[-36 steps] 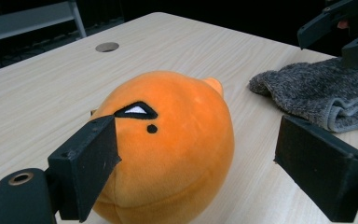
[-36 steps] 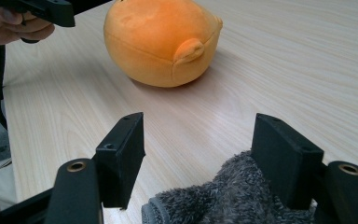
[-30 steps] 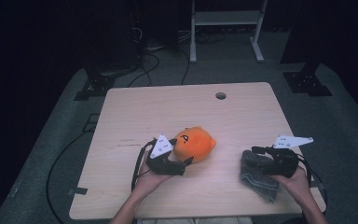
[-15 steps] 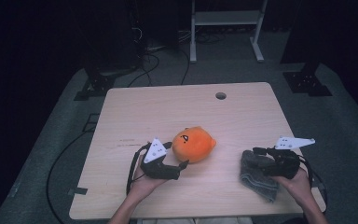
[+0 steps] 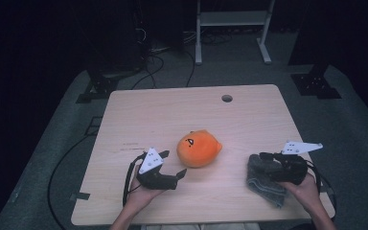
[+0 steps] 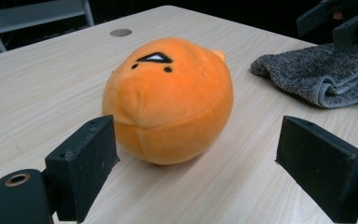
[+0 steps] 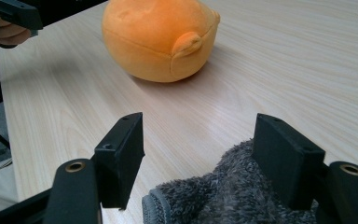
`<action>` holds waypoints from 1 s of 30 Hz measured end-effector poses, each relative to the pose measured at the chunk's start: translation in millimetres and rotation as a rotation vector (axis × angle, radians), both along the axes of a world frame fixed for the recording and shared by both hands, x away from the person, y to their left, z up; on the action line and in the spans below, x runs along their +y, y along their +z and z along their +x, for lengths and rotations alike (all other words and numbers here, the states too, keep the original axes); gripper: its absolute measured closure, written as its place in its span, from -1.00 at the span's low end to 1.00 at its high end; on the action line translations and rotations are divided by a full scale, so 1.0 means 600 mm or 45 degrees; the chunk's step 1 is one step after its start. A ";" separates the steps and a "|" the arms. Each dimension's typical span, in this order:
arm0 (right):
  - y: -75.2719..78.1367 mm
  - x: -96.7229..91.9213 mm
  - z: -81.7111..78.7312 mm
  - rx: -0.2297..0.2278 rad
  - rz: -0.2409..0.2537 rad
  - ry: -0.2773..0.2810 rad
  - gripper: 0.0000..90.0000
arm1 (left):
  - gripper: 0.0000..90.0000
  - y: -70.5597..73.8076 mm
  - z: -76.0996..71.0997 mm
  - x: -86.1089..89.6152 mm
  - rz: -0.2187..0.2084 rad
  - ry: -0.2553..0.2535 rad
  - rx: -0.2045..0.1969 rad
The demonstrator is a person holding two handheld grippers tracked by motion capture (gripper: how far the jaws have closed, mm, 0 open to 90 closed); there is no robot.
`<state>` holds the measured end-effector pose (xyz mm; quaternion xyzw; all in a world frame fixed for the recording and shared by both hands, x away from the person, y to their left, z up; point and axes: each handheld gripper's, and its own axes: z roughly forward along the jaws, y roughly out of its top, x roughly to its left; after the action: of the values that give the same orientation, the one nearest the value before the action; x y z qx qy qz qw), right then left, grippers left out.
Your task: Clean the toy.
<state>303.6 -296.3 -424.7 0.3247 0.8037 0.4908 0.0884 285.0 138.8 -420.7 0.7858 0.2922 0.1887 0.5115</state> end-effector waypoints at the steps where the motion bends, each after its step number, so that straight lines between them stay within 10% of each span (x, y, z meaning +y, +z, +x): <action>1: 0.000 0.000 0.000 0.001 0.000 0.000 -0.27 | -0.74 -0.002 -0.001 0.002 -0.001 0.005 0.002; 30: -0.010 0.002 0.002 0.009 -0.012 -0.020 -0.28 | -0.76 -0.039 -0.017 0.060 -0.018 0.117 0.052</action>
<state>304.6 -295.2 -430.4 0.3323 0.8037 0.4851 0.0908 275.0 174.8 -444.0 0.7715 0.3397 0.1940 0.5018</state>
